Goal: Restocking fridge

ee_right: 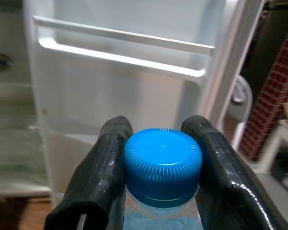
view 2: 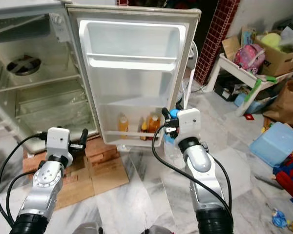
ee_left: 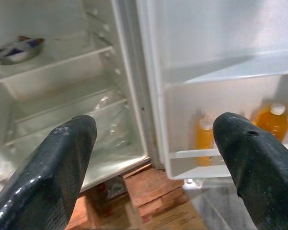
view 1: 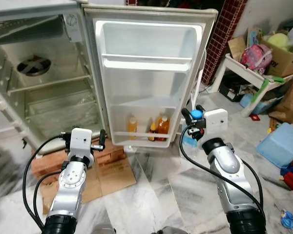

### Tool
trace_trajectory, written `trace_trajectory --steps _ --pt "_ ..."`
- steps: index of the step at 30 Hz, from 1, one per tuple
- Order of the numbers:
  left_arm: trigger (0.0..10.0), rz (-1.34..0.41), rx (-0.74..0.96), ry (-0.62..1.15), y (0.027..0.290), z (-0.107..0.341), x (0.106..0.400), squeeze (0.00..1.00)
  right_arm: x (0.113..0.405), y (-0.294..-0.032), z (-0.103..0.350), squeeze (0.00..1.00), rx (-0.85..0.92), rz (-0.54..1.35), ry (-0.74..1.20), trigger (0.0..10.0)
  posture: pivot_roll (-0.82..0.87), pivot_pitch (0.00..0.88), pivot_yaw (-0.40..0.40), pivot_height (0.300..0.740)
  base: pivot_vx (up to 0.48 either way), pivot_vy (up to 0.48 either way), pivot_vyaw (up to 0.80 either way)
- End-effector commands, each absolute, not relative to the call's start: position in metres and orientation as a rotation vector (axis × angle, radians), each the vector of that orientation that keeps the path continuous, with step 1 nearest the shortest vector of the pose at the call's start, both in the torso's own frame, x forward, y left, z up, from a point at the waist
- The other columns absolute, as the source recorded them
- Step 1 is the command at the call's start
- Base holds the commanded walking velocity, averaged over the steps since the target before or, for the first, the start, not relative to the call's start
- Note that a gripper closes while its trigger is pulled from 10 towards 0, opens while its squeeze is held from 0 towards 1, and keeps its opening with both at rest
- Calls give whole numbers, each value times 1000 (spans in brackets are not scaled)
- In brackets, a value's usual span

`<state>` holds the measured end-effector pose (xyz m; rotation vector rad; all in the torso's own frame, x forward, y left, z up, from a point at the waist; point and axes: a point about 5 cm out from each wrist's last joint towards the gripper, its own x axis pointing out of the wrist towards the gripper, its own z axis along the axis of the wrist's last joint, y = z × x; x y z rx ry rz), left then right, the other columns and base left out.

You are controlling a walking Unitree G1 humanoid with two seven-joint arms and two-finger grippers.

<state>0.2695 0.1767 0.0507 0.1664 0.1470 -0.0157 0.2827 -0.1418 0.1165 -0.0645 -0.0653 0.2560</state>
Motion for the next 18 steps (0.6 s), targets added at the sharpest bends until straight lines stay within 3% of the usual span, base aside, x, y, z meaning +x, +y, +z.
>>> trace_trajectory --steps 1,4,18 --pt "10000 13 171 153 184 52 269 0 285 -136 128 0 -65 277 -109 10000 44 0 -24 740 0 0 0" --pt "10000 16 168 163 186 51 268 0 285 -138 125 0 -53 259 -97 10000 46 0 -20 740 0 212 0" --pt "10000 3 178 171 189 52 269 0 284 -132 123 0 -30 280 -89 10000 51 0 -7 740 0 436 0"
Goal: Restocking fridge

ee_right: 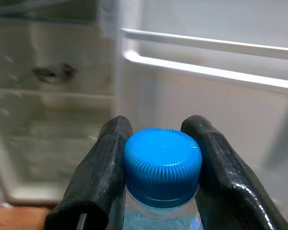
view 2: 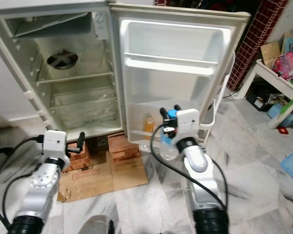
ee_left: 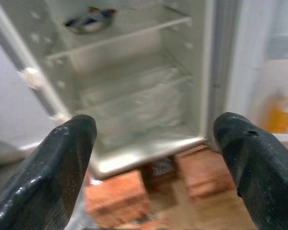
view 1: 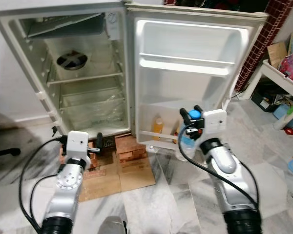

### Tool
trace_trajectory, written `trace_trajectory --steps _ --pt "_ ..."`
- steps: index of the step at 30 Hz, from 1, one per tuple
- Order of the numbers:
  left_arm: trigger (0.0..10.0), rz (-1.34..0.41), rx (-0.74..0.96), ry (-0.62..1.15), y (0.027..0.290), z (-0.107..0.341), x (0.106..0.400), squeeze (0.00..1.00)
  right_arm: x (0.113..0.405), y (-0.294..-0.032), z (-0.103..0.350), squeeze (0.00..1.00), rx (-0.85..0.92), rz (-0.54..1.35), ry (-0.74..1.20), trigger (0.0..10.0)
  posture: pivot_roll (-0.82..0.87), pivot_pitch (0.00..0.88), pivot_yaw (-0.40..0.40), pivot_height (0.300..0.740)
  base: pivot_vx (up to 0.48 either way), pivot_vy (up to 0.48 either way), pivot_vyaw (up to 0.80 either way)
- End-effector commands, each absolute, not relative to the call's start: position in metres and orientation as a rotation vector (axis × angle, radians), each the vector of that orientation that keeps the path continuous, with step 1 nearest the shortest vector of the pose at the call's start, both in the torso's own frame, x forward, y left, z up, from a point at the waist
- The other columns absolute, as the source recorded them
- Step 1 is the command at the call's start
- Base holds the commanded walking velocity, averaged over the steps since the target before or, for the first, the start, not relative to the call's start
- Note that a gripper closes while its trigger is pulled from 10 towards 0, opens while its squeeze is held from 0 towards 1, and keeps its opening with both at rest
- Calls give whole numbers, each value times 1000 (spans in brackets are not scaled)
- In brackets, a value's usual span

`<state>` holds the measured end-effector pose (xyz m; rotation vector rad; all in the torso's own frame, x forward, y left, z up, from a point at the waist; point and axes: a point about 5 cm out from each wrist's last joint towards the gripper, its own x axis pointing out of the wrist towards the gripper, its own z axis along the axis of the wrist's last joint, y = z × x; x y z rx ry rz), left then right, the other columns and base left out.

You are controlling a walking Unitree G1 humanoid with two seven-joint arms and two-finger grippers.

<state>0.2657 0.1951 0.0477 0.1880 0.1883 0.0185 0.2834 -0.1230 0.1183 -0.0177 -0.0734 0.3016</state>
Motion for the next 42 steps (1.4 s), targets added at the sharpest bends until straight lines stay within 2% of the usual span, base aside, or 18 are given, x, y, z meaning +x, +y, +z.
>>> trace_trajectory --steps 1,21,29,42 --pt "10000 -8 190 159 188 53 269 0 284 -132 123 0 -31 285 -88 10000 50 0 -7 740 0 420 0" --pt "10000 -47 177 127 179 55 269 0 281 -133 123 0 -34 311 -89 10000 39 0 -7 740 75 36 0" --pt "10000 -51 174 126 178 55 269 0 273 -119 123 0 -17 428 -87 10000 31 0 -7 740 439 0 0" --pt "10000 -61 179 128 177 55 272 0 267 -114 119 0 -13 469 -77 10000 25 0 8 740 441 0 0"
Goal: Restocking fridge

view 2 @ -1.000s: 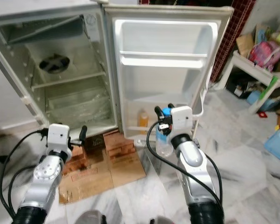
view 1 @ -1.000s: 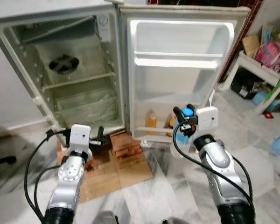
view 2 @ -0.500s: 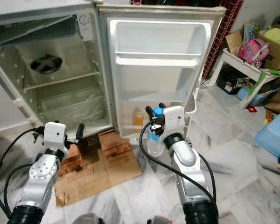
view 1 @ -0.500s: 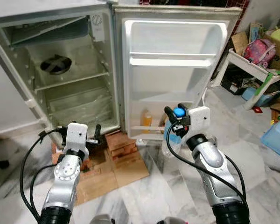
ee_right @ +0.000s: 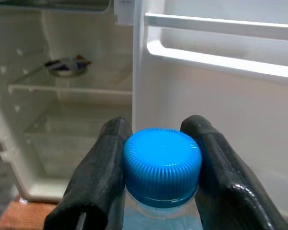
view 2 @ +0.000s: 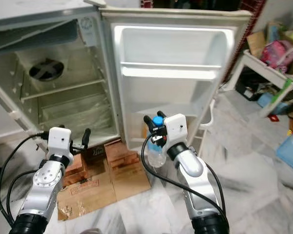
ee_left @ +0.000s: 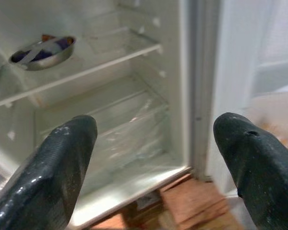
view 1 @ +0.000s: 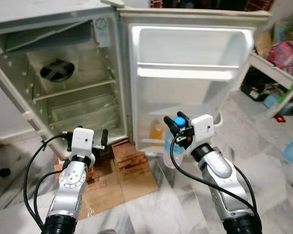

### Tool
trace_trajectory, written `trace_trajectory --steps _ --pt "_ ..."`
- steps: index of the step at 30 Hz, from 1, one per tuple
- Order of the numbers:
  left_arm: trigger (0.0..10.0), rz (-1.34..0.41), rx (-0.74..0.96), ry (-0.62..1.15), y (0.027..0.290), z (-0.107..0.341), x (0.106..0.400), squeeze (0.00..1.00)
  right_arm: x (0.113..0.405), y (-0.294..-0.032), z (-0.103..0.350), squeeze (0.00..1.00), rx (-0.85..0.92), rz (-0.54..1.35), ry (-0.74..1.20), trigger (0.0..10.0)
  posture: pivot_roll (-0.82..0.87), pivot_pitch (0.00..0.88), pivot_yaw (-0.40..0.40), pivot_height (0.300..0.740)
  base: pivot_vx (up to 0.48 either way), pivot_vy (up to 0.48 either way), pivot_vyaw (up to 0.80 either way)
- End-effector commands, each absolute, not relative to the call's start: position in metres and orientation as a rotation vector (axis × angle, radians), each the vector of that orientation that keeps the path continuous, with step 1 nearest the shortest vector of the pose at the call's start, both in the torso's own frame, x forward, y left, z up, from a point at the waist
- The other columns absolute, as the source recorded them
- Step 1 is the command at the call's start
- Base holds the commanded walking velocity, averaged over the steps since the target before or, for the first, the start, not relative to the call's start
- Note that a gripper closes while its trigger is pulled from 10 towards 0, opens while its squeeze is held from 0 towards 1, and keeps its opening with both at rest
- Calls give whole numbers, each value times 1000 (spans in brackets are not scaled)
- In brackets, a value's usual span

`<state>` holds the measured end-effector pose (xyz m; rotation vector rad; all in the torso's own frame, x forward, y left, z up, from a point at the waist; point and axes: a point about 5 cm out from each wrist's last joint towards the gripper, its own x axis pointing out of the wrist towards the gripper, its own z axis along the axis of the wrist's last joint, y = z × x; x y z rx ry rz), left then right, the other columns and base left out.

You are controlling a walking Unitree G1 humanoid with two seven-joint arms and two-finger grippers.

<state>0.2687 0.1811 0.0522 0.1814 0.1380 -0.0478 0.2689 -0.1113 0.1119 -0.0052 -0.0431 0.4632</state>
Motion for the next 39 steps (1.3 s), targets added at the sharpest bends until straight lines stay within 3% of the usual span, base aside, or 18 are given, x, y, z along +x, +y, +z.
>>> trace_trajectory --steps 1,11,32,39 --pt "10000 -62 179 127 177 55 272 0 267 -114 119 0 -13 469 -77 10000 25 0 9 740 420 0 0" --pt "10000 -68 186 129 176 56 274 0 267 -114 119 0 -15 469 -76 10000 30 0 13 740 389 48 0" --pt "10000 -52 189 165 180 51 270 0 264 -112 117 0 -23 493 -68 10000 35 0 9 740 0 0 0" --pt "10000 -10 225 163 183 52 272 0 264 -112 117 0 -21 498 -69 10000 34 0 6 691 0 0 0"
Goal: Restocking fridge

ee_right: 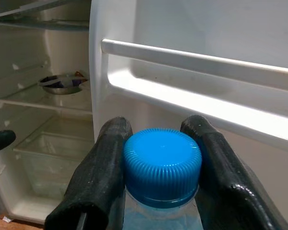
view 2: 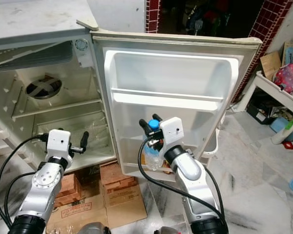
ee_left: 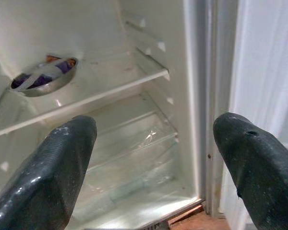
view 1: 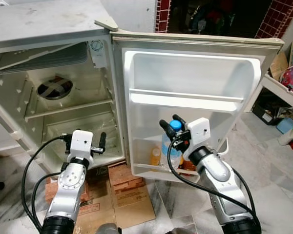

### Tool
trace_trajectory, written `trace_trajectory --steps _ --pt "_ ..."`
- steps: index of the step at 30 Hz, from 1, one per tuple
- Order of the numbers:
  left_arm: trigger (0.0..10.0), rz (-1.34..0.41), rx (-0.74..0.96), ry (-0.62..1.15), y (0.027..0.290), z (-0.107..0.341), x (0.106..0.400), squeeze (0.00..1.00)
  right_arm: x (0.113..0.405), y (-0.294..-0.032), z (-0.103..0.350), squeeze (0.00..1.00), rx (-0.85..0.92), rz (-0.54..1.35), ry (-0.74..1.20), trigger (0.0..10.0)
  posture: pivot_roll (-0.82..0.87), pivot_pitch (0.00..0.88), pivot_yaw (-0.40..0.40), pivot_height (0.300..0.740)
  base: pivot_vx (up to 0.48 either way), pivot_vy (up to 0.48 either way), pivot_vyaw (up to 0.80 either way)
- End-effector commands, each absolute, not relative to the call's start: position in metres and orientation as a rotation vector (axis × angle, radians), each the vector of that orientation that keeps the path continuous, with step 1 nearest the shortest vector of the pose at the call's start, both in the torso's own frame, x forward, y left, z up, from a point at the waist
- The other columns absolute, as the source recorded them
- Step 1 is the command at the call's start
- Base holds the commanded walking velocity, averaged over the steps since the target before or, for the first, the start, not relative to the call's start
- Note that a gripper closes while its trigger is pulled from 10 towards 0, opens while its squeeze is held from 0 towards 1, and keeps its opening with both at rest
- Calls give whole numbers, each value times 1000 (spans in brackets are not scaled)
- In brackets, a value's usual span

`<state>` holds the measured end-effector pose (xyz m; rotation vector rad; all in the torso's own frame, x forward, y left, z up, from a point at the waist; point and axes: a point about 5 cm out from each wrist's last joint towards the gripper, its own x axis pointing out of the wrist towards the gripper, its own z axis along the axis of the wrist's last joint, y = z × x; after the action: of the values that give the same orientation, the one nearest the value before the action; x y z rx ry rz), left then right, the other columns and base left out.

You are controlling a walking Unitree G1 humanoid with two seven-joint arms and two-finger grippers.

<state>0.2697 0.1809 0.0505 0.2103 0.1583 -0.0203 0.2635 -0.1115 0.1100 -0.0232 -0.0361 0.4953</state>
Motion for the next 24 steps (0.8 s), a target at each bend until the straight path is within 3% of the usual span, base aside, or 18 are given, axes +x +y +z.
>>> trace_trajectory --steps 1,14,24 --pt "10000 -9 227 162 183 52 272 0 264 -112 117 0 -22 498 -69 10000 34 0 6 686 0 0 0" --pt "10000 -15 232 161 182 52 271 0 263 -110 116 0 -21 506 -72 10000 34 0 9 606 0 0 0" --pt "10000 8 232 148 185 55 272 0 263 -109 118 0 -22 516 -79 10000 37 0 3 606 0 0 0"
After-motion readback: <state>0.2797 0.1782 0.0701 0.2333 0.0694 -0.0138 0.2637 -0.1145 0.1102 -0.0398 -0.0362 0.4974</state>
